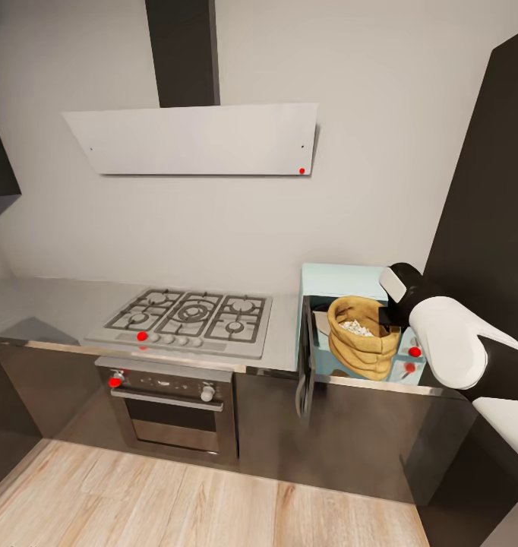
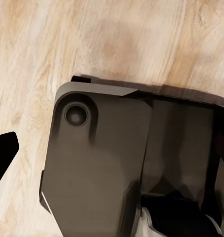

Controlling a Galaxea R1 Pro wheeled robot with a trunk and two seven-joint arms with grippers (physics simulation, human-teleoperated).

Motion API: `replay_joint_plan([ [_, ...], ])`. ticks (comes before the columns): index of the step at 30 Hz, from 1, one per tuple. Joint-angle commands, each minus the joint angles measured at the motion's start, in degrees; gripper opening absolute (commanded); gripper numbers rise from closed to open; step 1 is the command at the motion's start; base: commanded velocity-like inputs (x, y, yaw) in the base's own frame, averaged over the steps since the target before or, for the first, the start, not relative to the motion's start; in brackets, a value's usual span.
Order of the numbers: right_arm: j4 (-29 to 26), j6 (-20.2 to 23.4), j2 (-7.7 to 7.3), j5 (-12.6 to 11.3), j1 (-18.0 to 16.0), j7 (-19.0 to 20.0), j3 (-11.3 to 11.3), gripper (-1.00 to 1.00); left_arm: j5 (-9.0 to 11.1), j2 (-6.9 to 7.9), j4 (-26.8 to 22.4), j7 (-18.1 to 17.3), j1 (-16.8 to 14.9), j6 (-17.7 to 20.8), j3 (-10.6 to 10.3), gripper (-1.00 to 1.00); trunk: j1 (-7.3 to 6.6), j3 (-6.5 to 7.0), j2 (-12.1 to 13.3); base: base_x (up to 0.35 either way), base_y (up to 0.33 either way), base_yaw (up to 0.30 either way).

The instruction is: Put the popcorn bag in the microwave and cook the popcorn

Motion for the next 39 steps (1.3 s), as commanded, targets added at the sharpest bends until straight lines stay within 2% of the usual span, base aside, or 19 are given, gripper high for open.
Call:
replay_joint_plan([
  [1, -0.05, 0.16, 0.04, 0.15, -0.03, -0.19, -0.37, -1.0, 0.02, -0.02, 0.04, 0.02, -0.02, -0.18, 0.22, 1.0, 0.02, -0.06, -0.08, -0.079, 0.0, 0.0],
  [28, -0.22, 0.16, -0.03, 0.22, -0.03, -0.63, 0.45, -1.0, 0.01, -0.02, 0.04, 0.02, 0.07, -0.64, 0.2, 1.0, 0.02, -0.06, -0.08, -0.018, 0.0, 0.0],
  [39, -0.14, 0.16, -0.03, 0.22, 0.0, -0.72, 0.41, -1.0, 0.1, -0.02, 0.04, 0.02, 0.07, -0.71, 0.26, 1.0, 2.44, -2.04, -4.49, 0.0, 0.0, 0.0],
])
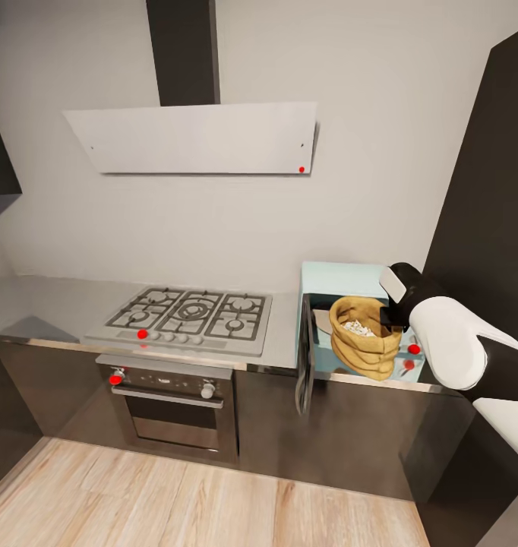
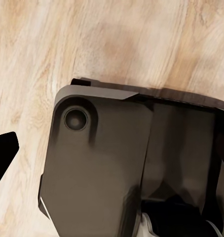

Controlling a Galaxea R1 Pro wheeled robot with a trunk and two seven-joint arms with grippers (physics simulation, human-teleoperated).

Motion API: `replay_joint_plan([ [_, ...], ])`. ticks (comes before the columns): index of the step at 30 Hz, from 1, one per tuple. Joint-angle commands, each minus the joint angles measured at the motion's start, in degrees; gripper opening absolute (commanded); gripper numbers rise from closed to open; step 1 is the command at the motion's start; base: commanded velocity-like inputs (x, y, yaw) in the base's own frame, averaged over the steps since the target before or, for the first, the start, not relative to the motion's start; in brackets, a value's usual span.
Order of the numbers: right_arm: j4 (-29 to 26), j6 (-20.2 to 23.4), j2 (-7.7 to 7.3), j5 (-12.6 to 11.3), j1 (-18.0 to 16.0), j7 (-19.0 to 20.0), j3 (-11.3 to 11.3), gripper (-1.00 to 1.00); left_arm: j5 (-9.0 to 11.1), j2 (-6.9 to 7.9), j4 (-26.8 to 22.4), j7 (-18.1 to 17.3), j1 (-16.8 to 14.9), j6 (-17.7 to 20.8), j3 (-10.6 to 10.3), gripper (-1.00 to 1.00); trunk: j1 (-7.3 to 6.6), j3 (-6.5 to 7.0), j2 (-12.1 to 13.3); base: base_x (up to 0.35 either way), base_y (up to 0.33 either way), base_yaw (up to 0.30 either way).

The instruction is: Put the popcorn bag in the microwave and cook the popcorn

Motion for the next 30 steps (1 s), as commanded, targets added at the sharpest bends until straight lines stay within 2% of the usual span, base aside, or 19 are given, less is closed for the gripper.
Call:
replay_joint_plan([
  [1, -0.04, 0.17, 0.02, 0.15, -0.07, -0.19, -0.34, -1.0, 0.03, -0.02, 0.03, 0.02, -0.04, -0.18, 0.25, 1.0, 0.26, -0.31, -0.54, 0.0, 0.0, 0.0],
  [14, 0.05, 0.17, -0.06, 0.23, 0.0, -0.19, -0.39, -1.0, 0.03, -0.02, 0.03, 0.02, -0.04, -0.16, 0.24, 1.0, 3.11, -2.64, -5.75, 0.0, 0.0, 0.0],
  [20, 0.05, 0.17, -0.15, 0.21, 0.05, -0.19, -0.39, -1.0, 0.1, 0.09, 0.03, 0.02, -0.04, -0.16, 0.3, 1.0, 3.11, -2.64, -5.75, 0.0, 0.0, 0.0],
  [30, -0.02, 0.17, -1.18, 0.15, 0.35, -0.04, -0.39, -1.0, 0.07, 0.15, 0.03, 0.02, -0.05, -0.1, 0.3, 1.0, 3.11, -2.64, -5.75, 0.1, -0.026, 0.0],
])
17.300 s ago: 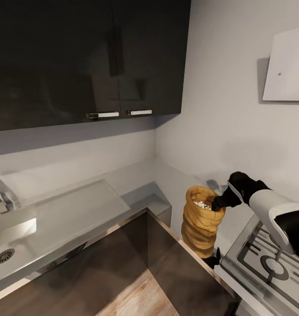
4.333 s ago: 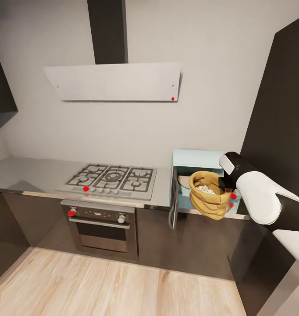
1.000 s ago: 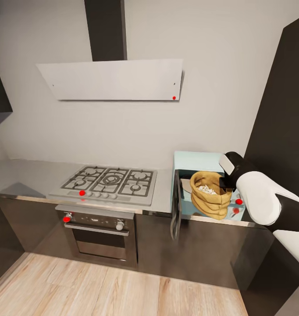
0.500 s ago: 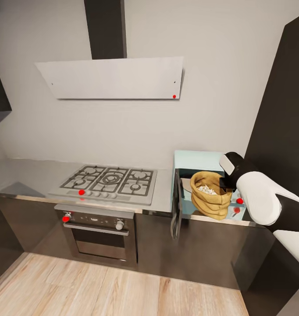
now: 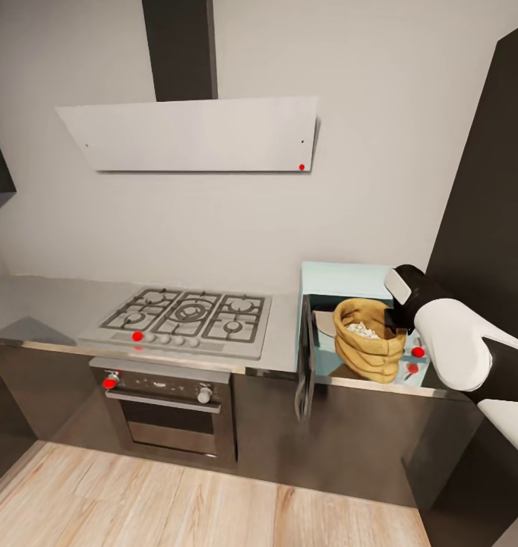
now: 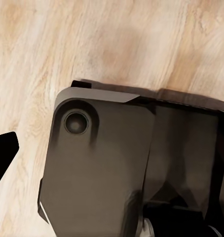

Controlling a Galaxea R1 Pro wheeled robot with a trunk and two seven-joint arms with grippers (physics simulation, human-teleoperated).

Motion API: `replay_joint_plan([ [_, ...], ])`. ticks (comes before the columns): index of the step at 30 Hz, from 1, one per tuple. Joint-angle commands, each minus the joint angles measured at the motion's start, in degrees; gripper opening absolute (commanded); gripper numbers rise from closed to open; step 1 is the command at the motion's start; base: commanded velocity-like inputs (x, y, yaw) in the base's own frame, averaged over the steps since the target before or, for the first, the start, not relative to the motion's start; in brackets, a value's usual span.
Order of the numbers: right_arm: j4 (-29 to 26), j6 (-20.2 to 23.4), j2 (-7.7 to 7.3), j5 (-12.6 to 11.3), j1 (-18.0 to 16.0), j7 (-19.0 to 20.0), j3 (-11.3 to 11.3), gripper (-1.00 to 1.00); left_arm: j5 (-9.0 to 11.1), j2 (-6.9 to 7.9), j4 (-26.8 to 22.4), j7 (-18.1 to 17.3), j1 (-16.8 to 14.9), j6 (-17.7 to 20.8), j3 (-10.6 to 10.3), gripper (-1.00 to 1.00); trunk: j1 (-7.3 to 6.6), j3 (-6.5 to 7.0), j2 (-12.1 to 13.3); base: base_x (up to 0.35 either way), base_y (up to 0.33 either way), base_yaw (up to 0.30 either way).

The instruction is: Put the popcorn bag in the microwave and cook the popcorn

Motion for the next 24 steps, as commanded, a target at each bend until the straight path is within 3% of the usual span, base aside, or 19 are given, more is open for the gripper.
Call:
replay_joint_plan([
  [1, -0.1, 0.16, 0.01, 0.46, -0.07, -0.2, -0.27, -1.0, 0.04, -0.02, 0.04, 0.02, -0.04, -0.18, 0.21, 1.0, 0.02, -0.1, -0.1, 0.003, -0.001, 0.0],
  [10, -0.1, 0.16, -0.01, 0.46, -0.07, -0.19, -0.27, -1.0, -0.03, 0.07, 0.04, -0.05, -0.15, -0.1, 0.07, 1.0, 0.02, -0.1, -0.1, 0.145, 0.0, 0.0],
  [20, -0.1, 0.16, -0.01, 0.46, -0.07, -0.19, -0.27, -1.0, 0.0, 0.07, 0.04, -0.07, -0.08, -0.09, 0.05, 1.0, 0.02, -0.1, -0.1, 0.02, 0.0, 0.0],
  [24, -0.11, 0.16, -0.01, 0.46, -0.07, -0.17, -0.27, -1.0, -0.08, 0.07, 0.04, -0.07, -0.12, -0.09, 0.09, 1.0, 0.02, -0.1, -0.1, 0.246, -0.006, 0.0],
])
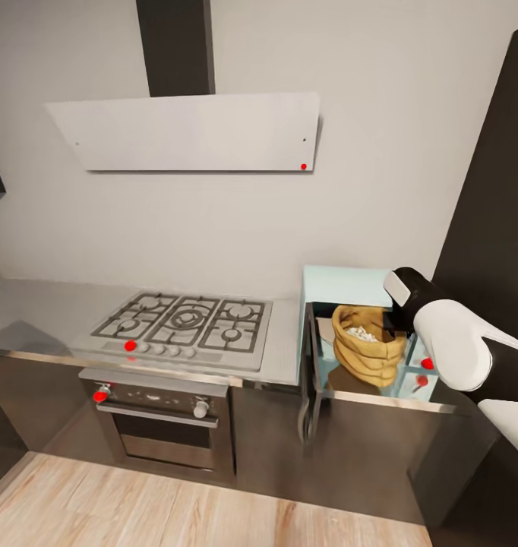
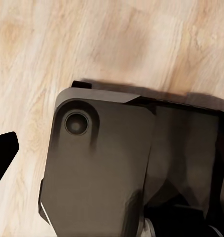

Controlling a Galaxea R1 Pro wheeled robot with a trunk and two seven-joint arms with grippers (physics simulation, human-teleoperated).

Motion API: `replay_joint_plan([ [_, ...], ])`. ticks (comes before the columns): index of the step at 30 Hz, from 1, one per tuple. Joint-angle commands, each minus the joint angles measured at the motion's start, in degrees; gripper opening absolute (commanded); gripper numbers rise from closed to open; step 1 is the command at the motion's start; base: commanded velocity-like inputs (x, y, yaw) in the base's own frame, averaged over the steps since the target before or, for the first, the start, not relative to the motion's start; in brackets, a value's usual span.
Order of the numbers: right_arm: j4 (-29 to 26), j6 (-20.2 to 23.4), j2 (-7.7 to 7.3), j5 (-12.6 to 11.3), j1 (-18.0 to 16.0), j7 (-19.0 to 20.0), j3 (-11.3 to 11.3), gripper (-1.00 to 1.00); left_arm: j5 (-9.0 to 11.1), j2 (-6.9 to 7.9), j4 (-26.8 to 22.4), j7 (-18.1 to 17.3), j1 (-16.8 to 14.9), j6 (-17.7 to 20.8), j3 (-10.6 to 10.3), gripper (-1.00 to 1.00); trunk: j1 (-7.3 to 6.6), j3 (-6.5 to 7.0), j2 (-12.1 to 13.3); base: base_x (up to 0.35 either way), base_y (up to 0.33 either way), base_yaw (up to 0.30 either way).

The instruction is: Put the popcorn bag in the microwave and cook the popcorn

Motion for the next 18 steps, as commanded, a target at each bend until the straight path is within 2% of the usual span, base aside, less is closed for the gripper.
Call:
replay_joint_plan([
  [1, -1.47, 0.2, 0.02, 0.54, -0.09, -0.22, -0.01, -1.0, 0.01, -0.02, 0.05, 0.01, -0.03, -0.18, 0.21, 1.0, 0.04, -0.1, -0.11, 0.16, -0.013, 0.0],
  [13, -1.47, 0.2, -0.05, 0.54, -0.09, -0.18, -0.01, -1.0, 0.02, -0.02, 0.05, 0.01, 0.04, -0.18, 0.15, 1.0, 0.04, -0.1, -0.11, 0.015, -0.001, 0.0],
  [18, -1.47, 0.2, -0.06, 0.54, -0.09, -0.1, -0.01, -1.0, 0.01, -0.02, 0.05, 0.01, -0.1, -0.07, 0.17, 1.0, 0.04, -0.1, -0.11, 0.192, -0.115, 0.0],
])
